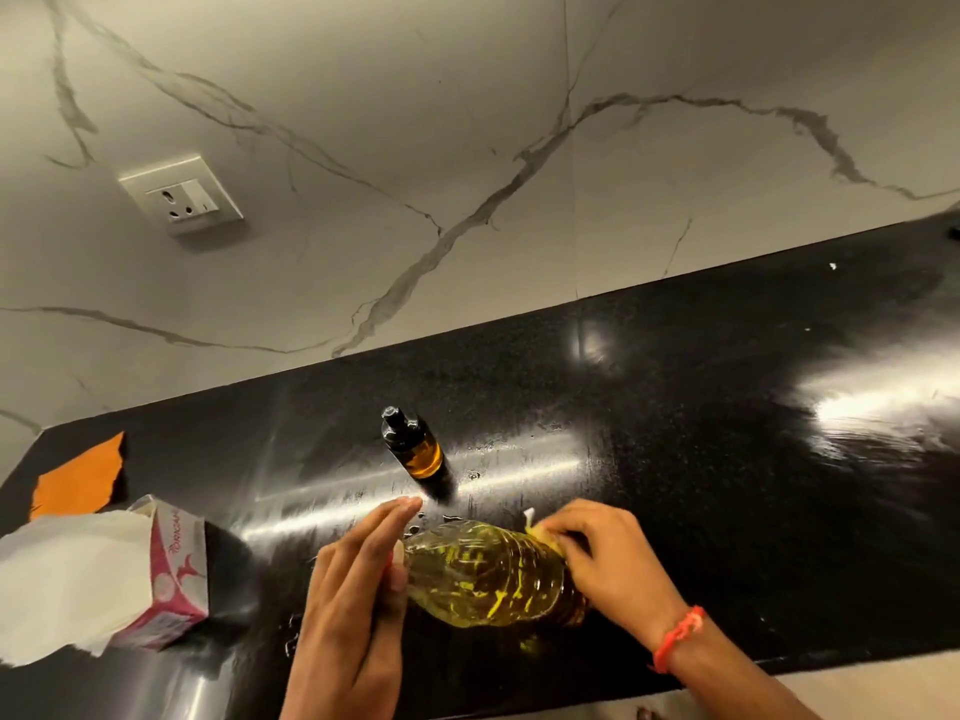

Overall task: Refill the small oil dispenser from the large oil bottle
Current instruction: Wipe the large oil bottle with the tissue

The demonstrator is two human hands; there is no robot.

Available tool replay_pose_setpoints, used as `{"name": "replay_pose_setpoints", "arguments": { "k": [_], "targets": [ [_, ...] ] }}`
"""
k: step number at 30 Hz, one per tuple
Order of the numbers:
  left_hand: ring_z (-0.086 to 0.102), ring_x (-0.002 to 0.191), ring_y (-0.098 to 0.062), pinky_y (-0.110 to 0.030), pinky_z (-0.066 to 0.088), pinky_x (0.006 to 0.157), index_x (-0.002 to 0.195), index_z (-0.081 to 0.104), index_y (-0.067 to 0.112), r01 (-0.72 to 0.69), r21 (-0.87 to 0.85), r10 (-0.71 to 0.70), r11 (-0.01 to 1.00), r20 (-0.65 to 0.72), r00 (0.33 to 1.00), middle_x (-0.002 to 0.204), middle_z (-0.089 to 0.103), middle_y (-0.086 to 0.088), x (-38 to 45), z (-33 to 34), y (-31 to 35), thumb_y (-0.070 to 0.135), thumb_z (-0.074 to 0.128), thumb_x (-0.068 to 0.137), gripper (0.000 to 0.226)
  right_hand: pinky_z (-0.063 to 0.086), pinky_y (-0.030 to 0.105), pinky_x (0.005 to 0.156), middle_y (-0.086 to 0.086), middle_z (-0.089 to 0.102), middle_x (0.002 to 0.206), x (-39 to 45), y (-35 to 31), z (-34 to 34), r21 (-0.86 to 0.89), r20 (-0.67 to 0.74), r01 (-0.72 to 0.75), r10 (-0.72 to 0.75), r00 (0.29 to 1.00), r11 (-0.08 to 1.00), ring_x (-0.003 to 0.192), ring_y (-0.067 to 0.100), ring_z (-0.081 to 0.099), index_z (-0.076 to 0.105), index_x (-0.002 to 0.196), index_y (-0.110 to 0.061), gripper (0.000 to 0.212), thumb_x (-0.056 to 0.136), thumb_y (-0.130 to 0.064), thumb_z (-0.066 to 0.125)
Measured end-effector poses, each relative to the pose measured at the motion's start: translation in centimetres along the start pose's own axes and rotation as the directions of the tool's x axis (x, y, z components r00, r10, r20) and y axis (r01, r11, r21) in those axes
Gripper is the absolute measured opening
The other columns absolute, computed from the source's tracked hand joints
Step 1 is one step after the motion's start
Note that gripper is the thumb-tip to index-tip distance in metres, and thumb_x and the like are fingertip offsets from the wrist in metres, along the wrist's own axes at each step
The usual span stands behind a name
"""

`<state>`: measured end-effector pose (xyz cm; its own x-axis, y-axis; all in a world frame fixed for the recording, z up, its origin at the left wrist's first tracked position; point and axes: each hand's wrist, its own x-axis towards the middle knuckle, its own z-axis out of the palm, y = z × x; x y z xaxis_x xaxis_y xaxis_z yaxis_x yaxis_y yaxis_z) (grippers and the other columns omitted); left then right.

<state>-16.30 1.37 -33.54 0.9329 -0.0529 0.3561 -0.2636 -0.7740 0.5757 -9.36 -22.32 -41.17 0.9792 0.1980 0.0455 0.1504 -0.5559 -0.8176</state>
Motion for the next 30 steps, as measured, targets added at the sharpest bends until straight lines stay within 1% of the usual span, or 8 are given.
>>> {"name": "replay_pose_setpoints", "arguments": {
  "k": [3, 5, 8, 13, 19, 24, 27, 30],
  "targets": [
    [0.053, 0.129, 0.002, -0.012, 0.044, 0.1, 0.128, 0.062, 0.044, 0.129, -0.232, -0.163, 0.964, -0.13, 0.978, 0.133, 0.062, 0.021, 0.1, 1.7, 2.2, 0.038, 0.058, 0.094, 0.035, 0.056, 0.027, 0.086, -0.018, 0.073, 0.088, -0.9, 0.5, 0.6, 0.033, -0.033, -0.057, 0.058, 0.998, 0.998, 0.089, -0.004, 0.068, 0.083, 0.094, -0.026, 0.027, 0.087, -0.003, 0.071],
    [0.069, 0.104, -0.003, -0.016, 0.055, 0.085, 0.112, 0.069, 0.037, 0.233, -0.545, -0.393, 0.806, -0.197, 0.898, 0.109, 0.074, 0.011, 0.7, 3.1, 4.2, 0.031, 0.07, 0.093, 0.02, 0.056, 0.026, 0.085, -0.018, 0.074, 0.089, -1.0, -1.2, 0.9, 0.095, -0.075, -0.02, 0.027, 0.997, 0.995, 0.089, -0.005, 0.069, 0.083, 0.093, -0.025, 0.023, 0.087, -0.006, 0.072],
    [0.076, 0.09, -0.02, -0.036, 0.06, 0.081, 0.112, 0.064, 0.025, 0.236, -0.708, -0.536, 0.665, -0.233, 0.812, 0.091, 0.078, -0.006, 2.1, 4.6, 6.0, 0.022, 0.066, 0.087, 0.025, 0.054, 0.018, 0.087, -0.017, 0.075, 0.096, -0.9, -5.7, 0.5, 0.163, -0.126, 0.138, -0.118, 0.985, 0.977, 0.093, -0.004, 0.069, 0.082, 0.1, -0.027, 0.027, 0.087, -0.006, 0.071],
    [0.075, 0.092, -0.019, -0.033, 0.058, 0.085, 0.123, 0.059, 0.03, 0.191, -0.708, -0.455, 0.68, -0.203, 0.867, 0.091, 0.076, -0.007, 3.0, 5.1, 6.4, 0.017, 0.072, 0.091, 0.037, 0.054, 0.02, 0.087, -0.016, 0.074, 0.098, -1.1, -5.0, -0.6, 0.141, -0.126, 0.224, -0.207, 0.97, 0.964, 0.095, -0.003, 0.068, 0.081, 0.102, -0.026, 0.027, 0.088, -0.007, 0.067],
    [0.062, 0.07, -0.019, -0.013, 0.052, 0.067, 0.125, 0.058, 0.019, 0.154, -0.683, -0.366, 0.714, -0.176, 0.914, 0.105, 0.076, -0.01, 2.4, 4.4, 4.8, 0.007, 0.054, 0.083, 0.045, 0.058, 0.029, 0.086, -0.022, 0.074, 0.087, -3.9, 2.0, -0.7, -0.003, 0.053, -0.162, 0.162, 0.985, 0.987, 0.09, -0.007, 0.069, 0.079, 0.084, -0.043, 0.036, 0.085, -0.007, 0.072],
    [0.065, 0.073, -0.01, -0.012, 0.052, 0.071, 0.114, 0.063, 0.017, 0.142, -0.692, -0.358, 0.708, -0.179, 0.916, 0.102, 0.077, -0.01, 2.3, 4.8, 4.7, 0.02, 0.061, 0.078, 0.036, 0.054, 0.019, 0.088, -0.02, 0.073, 0.096, -2.7, -3.8, 0.3, 0.126, -0.08, 0.053, -0.043, 0.996, 0.991, 0.094, -0.004, 0.068, 0.082, 0.103, -0.028, 0.023, 0.091, -0.011, 0.072],
    [0.074, 0.087, -0.023, -0.021, 0.057, 0.076, 0.102, 0.068, 0.013, 0.167, -0.694, -0.414, 0.7, -0.204, 0.887, 0.094, 0.078, -0.009, 2.5, 5.0, 4.7, -0.001, 0.066, 0.086, 0.022, 0.052, 0.014, 0.087, -0.015, 0.071, 0.101, -2.6, -6.3, 0.5, 0.131, -0.108, 0.23, -0.216, 0.97, 0.964, 0.096, -0.002, 0.067, 0.08, 0.107, -0.023, 0.028, 0.09, -0.005, 0.068],
    [0.075, 0.09, -0.027, -0.03, 0.058, 0.084, 0.102, 0.069, 0.013, 0.233, -0.71, -0.512, 0.665, -0.206, 0.834, 0.087, 0.079, -0.008, 2.7, 5.0, 4.6, 0.001, 0.066, 0.091, 0.017, 0.054, 0.019, 0.086, -0.017, 0.072, 0.099, -2.9, -3.1, 1.1, 0.113, -0.117, 0.174, -0.161, 0.98, 0.978, 0.094, -0.003, 0.067, 0.081, 0.104, -0.023, 0.024, 0.091, -0.007, 0.068]
  ]
}}
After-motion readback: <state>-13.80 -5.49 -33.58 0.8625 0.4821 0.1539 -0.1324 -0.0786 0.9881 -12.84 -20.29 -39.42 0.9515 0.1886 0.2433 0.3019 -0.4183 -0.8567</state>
